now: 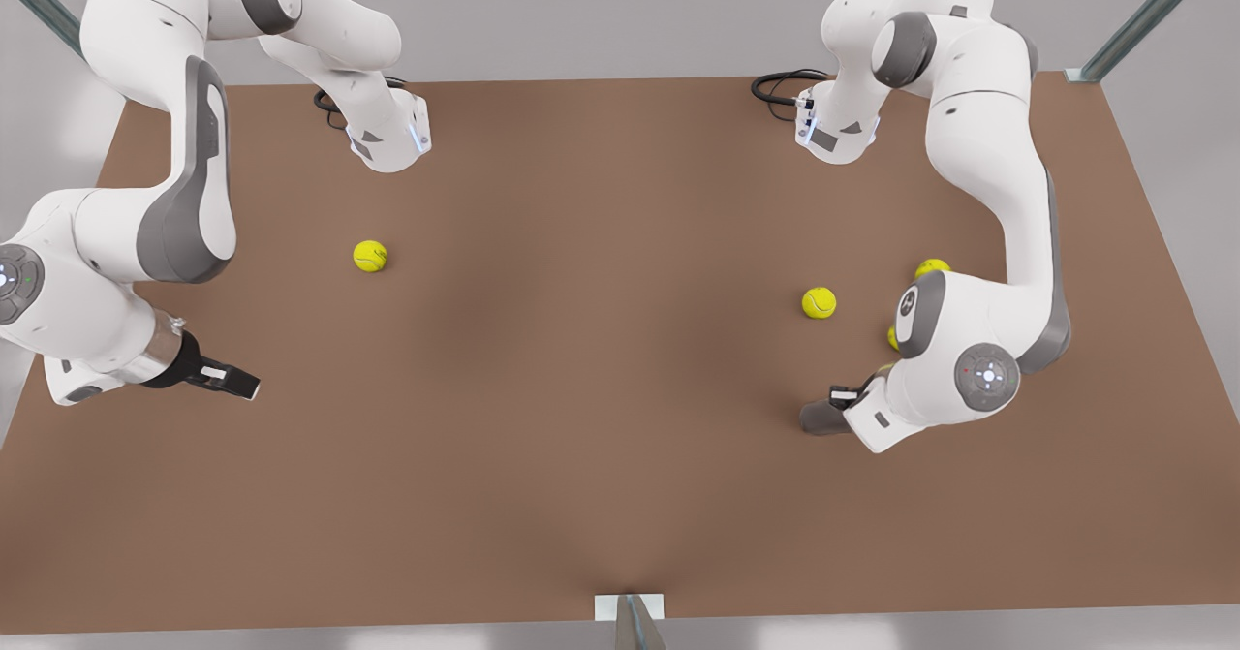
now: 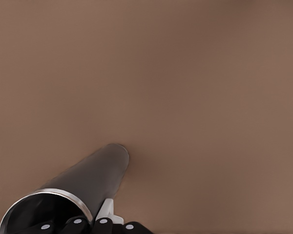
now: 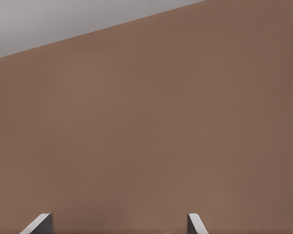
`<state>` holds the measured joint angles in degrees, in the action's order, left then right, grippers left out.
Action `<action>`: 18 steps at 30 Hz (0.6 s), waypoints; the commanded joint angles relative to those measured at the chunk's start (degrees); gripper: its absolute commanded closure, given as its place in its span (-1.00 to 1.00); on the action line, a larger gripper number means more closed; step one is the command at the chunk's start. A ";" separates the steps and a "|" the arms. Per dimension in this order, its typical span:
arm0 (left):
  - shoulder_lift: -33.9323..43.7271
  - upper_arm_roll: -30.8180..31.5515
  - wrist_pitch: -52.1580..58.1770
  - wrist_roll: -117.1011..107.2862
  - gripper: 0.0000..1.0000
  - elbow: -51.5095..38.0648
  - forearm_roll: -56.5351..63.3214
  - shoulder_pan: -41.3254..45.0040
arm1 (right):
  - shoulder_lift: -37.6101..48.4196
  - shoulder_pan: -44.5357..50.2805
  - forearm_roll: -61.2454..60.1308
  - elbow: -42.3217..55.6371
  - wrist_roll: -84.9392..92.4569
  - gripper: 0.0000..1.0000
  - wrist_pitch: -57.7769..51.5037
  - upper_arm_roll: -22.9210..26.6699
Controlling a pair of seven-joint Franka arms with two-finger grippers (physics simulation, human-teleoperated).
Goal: Put the tennis tube upright
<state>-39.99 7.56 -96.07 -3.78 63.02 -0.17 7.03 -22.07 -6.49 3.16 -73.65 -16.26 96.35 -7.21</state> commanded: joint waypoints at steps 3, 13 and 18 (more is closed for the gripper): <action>-0.35 0.00 -0.09 0.00 0.57 0.00 -0.18 0.00 | 0.00 -0.01 0.00 0.00 0.00 -1.00 -0.02 0.00; -0.79 -0.09 -0.26 0.44 -1.00 0.79 -0.09 -0.09 | 0.00 -0.01 0.00 0.00 0.00 -1.00 0.07 0.00; -0.70 -0.09 0.00 0.44 -1.00 0.79 -0.09 -0.09 | 0.00 -0.10 -0.09 0.00 0.00 -1.00 0.07 0.00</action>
<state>-40.70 7.47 -96.06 -3.34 63.81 -0.36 6.94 -22.07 -6.55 3.08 -73.65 -16.26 96.42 -7.20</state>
